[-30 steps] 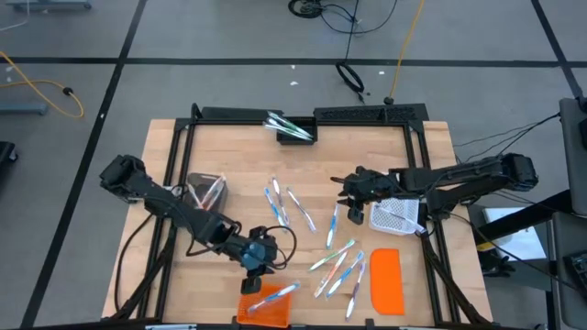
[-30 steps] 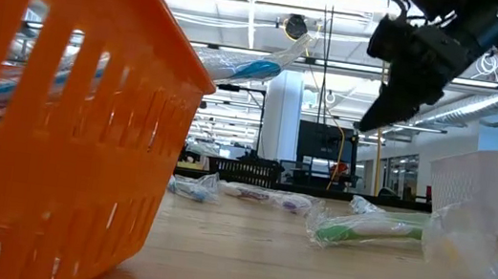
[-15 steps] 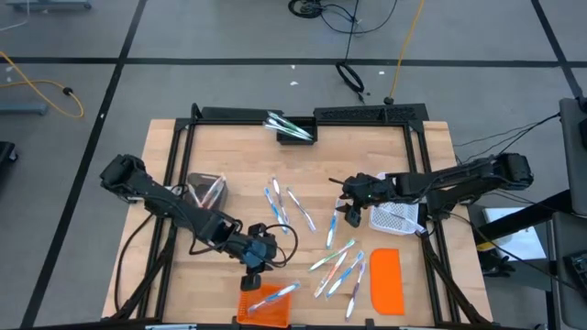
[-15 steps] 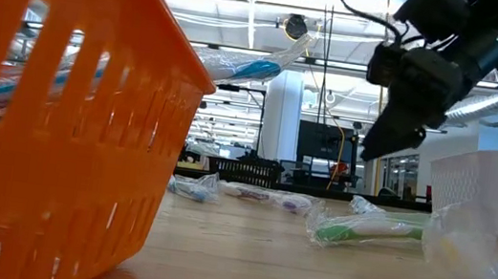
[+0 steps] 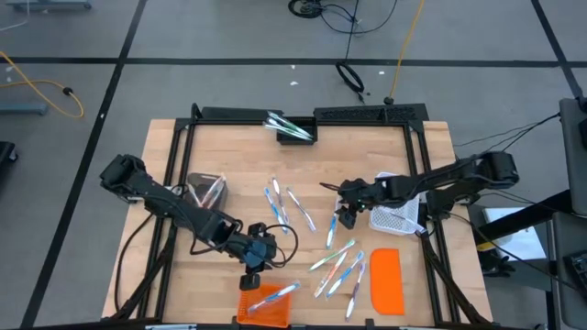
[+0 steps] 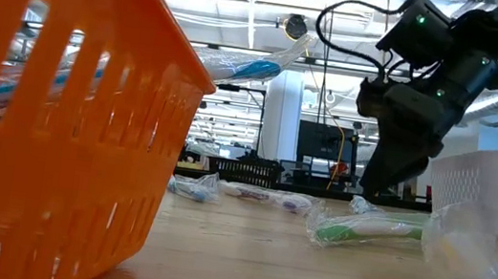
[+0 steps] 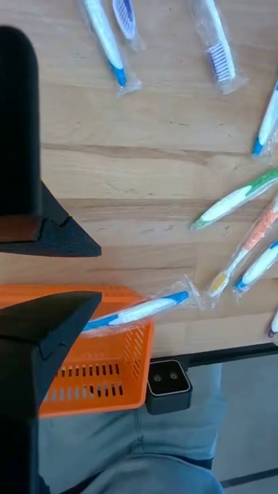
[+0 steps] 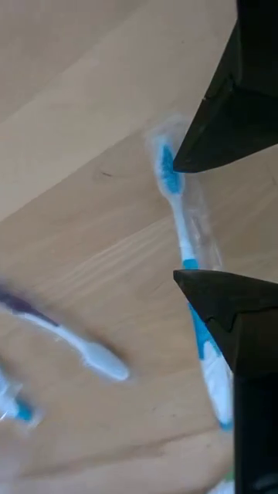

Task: Pick & Place Toothbrushes
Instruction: Put the blue toothbrush into the orange bin

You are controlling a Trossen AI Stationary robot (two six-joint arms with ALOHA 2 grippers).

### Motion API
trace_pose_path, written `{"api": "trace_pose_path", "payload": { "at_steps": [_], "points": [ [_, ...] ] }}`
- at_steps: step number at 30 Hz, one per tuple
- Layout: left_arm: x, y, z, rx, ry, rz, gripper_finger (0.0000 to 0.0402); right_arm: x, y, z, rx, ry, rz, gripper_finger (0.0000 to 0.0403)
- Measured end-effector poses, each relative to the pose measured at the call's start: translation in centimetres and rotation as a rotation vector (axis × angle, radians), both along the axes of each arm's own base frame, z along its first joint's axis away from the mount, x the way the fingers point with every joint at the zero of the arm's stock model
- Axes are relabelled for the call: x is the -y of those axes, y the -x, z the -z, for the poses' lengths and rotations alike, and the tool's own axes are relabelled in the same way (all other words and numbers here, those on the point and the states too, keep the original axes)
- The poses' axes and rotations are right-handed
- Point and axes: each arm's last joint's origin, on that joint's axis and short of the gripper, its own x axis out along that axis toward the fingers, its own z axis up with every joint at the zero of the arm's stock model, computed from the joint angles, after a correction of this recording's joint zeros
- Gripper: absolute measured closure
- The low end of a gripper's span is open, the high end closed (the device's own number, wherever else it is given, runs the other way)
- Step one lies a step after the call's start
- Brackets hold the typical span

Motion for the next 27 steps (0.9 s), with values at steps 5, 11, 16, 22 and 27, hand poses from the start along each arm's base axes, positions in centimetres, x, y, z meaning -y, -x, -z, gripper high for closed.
{"api": "trace_pose_path", "payload": {
  "at_steps": [5, 11, 16, 22, 27],
  "points": [
    [0.0, 0.0, 0.0, 0.001, -0.008, 0.009, 0.032, 0.0, -0.1, 0.3, -0.009, -0.028, 0.037, 0.0192],
    [0.0, 0.1, 0.1, -0.005, -0.018, 0.017, 0.032, 0.0, -0.2, 1.1, -0.048, -0.048, 0.067, 0.0192],
    [0.0, 0.1, 0.1, -0.001, -0.026, 0.028, 0.032, 0.0, -0.4, 1.7, -0.06, -0.058, 0.077, 0.0192],
    [-0.1, 0.1, 0.1, -0.004, -0.038, 0.04, 0.032, 0.0, -0.8, 1.5, -0.017, -0.067, 0.096, 0.0192],
    [-0.1, 0.1, 0.1, -0.001, -0.047, 0.052, 0.032, 0.1, -0.9, 1.4, 0.003, -0.05, 0.11, 0.0192]
  ]
}}
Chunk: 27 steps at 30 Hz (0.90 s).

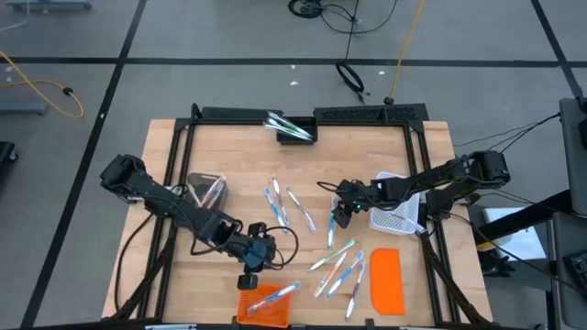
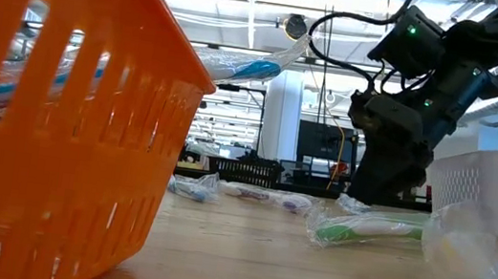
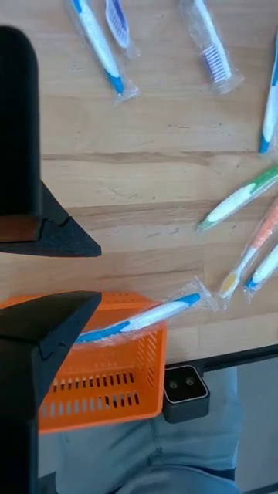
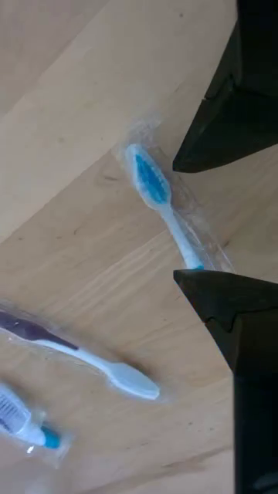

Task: Pick & Place Toothbrushes
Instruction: Put the blue toothbrush into the orange bin

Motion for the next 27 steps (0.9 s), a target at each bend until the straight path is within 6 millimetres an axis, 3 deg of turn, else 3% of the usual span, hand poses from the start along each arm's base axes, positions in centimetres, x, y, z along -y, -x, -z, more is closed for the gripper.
{"api": "trace_pose_path", "payload": {
  "at_steps": [12, 16, 21, 27],
  "points": [
    [-0.1, 0.1, 0.1, -0.013, -0.012, 0.006, 0.032, 0.2, -0.9, 1.8, -0.018, -0.01, 0.027, 0.0204],
    [-0.1, 0.1, 0.1, -0.014, -0.011, 0.002, 0.032, 0.3, -0.9, 1.5, -0.001, -0.007, 0.029, 0.0257],
    [-0.2, 0.1, 0.1, -0.013, -0.012, 0.002, 0.032, 0.4, -0.8, 1.6, -0.012, 0.02, 0.007, 0.0377],
    [-0.2, 0.0, 0.1, -0.013, -0.012, 0.0, 0.032, 0.5, -0.9, 1.5, -0.002, 0.032, -0.03, 0.0401]
  ]
}}
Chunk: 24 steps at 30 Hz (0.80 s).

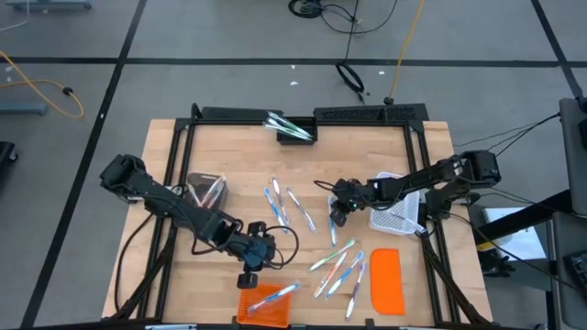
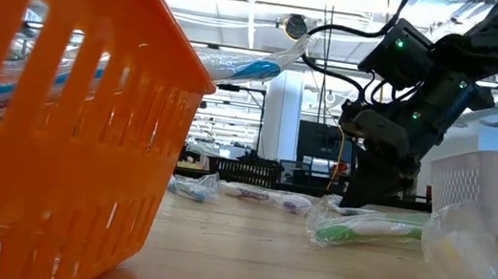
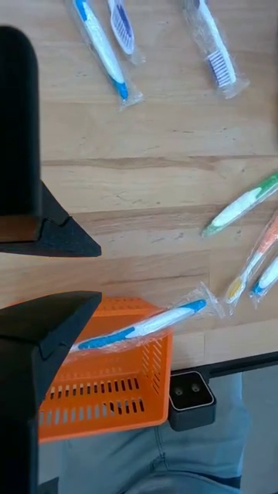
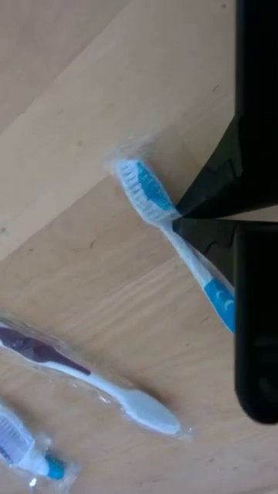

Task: Pick & Place Toothbrushes
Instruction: Put the blue toothbrush into the orange bin

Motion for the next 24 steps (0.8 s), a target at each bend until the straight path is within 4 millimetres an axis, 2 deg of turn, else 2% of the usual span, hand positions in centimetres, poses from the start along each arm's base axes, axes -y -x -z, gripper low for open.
{"api": "trace_pose_path", "payload": {
  "at_steps": [4, 11, 18, 24],
  "points": [
    [0.0, 0.0, 0.0, 0.001, 0.0, -0.002, 0.032, 0.2, 0.1, -0.8, 0.038, 0.008, -0.029, 0.0402],
    [-0.8, -0.7, -0.2, 0.05, -0.031, -0.067, 0.032, 0.5, 0.7, -4.7, 0.2, 0.094, -0.077, 0.0402],
    [-3.0, -2.1, -0.6, 0.118, -0.034, -0.15, 0.032, 0.5, 2.5, -9.5, 0.406, 0.226, -0.115, 0.0403],
    [-5.2, -3.8, -1.5, 0.251, -0.029, -0.181, 0.032, 0.5, 3.6, -12.7, 0.588, 0.346, -0.143, 0.0403]
  ]
}}
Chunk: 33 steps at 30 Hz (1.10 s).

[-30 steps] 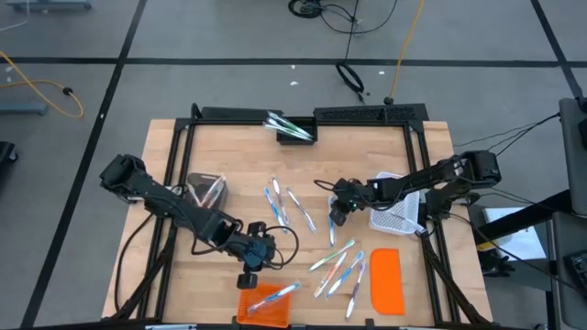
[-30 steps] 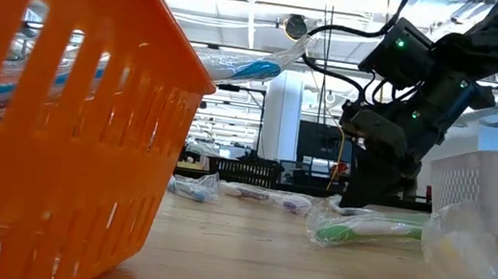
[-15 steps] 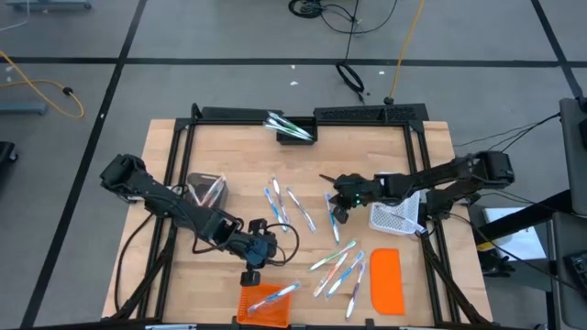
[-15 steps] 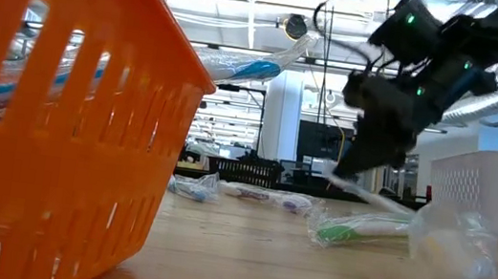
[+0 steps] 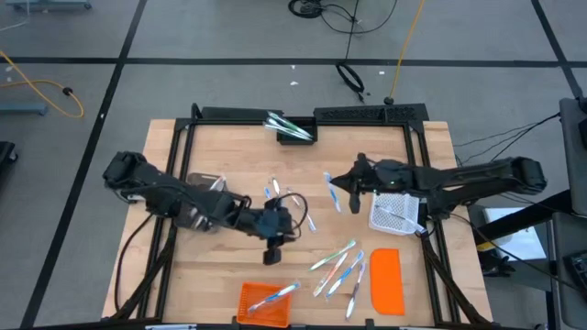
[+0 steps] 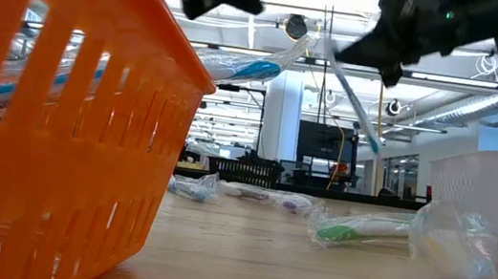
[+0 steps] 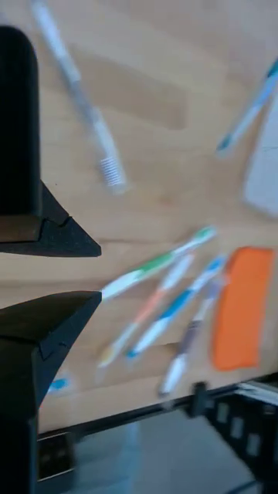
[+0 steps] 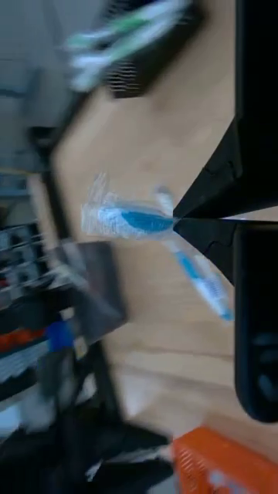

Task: Pick & Place Toothbrushes
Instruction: Put the blue toothbrush into the orange bin

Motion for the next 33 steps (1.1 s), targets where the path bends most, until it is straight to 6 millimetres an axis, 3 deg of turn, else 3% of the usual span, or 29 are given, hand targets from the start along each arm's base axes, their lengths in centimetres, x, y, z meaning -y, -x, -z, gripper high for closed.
{"api": "trace_pose_path", "payload": {
  "at_steps": [18, 33],
  "points": [
    [-5.3, -2.6, -2.2, 0.272, -0.057, -0.084, 0.032, -0.4, 0.2, -3.9, 0.351, 0.19, -0.152, 0.0403],
    [-8.1, -3.5, -3.7, 0.447, -0.114, -0.129, 0.032, -0.8, 0.4, -5.3, 0.503, 0.265, -0.234, 0.0403]
  ]
}}
